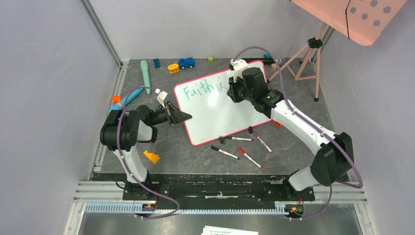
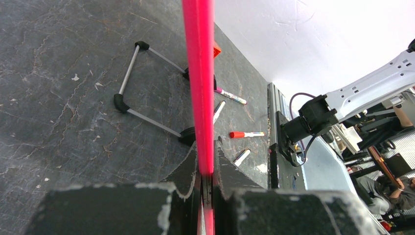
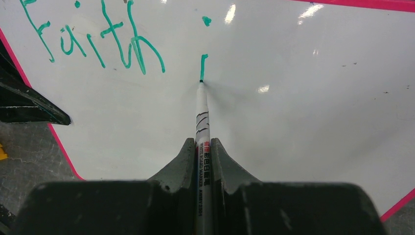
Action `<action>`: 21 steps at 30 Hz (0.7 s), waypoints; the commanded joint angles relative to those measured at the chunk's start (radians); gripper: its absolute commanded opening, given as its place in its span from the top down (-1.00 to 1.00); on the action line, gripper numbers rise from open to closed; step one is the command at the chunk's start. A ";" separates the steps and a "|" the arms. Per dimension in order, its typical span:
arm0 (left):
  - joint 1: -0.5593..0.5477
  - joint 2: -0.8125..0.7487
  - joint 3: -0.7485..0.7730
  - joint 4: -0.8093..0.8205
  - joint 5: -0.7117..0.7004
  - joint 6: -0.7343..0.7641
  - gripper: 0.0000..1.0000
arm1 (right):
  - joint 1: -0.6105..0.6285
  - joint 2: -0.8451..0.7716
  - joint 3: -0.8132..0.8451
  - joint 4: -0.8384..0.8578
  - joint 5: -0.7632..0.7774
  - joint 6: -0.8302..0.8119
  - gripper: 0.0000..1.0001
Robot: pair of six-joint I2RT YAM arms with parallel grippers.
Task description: Write a sentence on the whiteboard
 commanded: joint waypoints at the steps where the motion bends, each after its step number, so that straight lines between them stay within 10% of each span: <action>1: -0.020 0.003 -0.004 0.063 0.087 0.099 0.96 | -0.003 -0.027 0.012 0.015 0.005 0.012 1.00; 21: -0.019 0.006 -0.003 0.063 0.087 0.097 0.96 | -0.016 -0.009 0.182 -0.044 0.023 -0.025 1.00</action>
